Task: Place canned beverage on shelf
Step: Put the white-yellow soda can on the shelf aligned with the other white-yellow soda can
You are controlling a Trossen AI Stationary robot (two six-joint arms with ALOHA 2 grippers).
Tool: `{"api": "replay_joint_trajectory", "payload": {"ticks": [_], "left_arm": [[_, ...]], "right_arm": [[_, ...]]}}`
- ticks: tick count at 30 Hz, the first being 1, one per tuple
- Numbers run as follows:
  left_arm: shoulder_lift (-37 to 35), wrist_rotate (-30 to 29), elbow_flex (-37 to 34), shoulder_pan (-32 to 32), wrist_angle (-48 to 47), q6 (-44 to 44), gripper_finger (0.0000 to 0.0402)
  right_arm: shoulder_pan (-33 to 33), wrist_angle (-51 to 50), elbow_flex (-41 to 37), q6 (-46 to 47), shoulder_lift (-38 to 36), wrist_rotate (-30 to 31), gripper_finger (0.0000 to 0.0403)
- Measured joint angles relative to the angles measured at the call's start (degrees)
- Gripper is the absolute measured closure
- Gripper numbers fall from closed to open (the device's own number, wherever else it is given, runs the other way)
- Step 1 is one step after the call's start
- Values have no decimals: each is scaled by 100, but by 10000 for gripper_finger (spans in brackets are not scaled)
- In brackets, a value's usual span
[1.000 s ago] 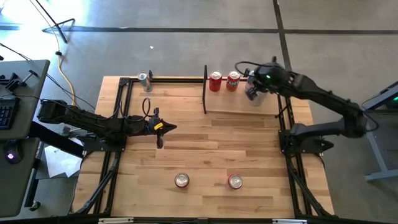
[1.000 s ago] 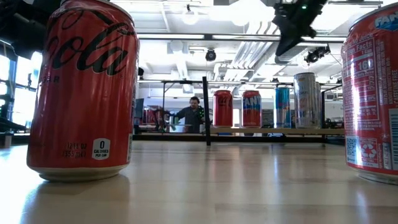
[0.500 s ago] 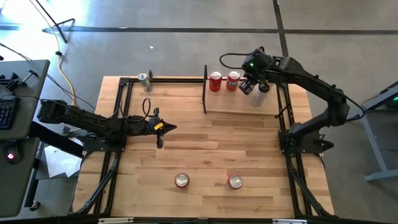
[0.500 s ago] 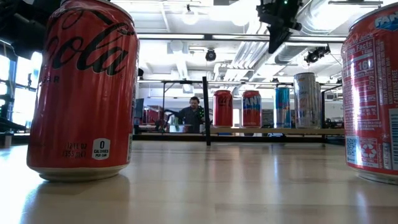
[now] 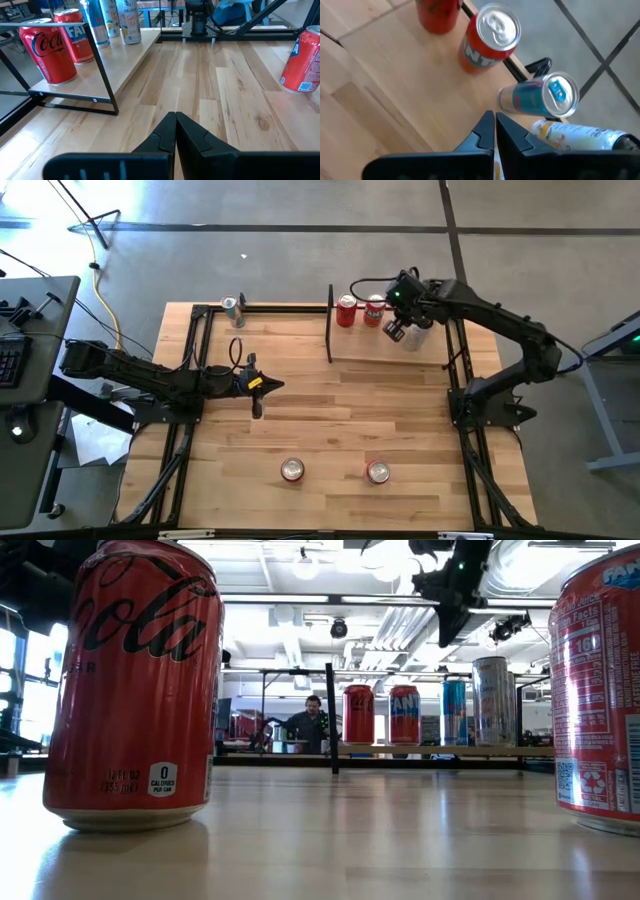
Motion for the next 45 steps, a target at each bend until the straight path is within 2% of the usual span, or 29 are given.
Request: {"api": "replay_joint_trajectory", "payload": {"ticks": [15,45], "left_arm": [[1,0,0,0,0,-9,401],[0,1,0,0,-11,-57,401]], "right_arm": [[-382,32,-767,19,0,-26,403],[-355,-924,-849,-453,-2,-16,403]]}}
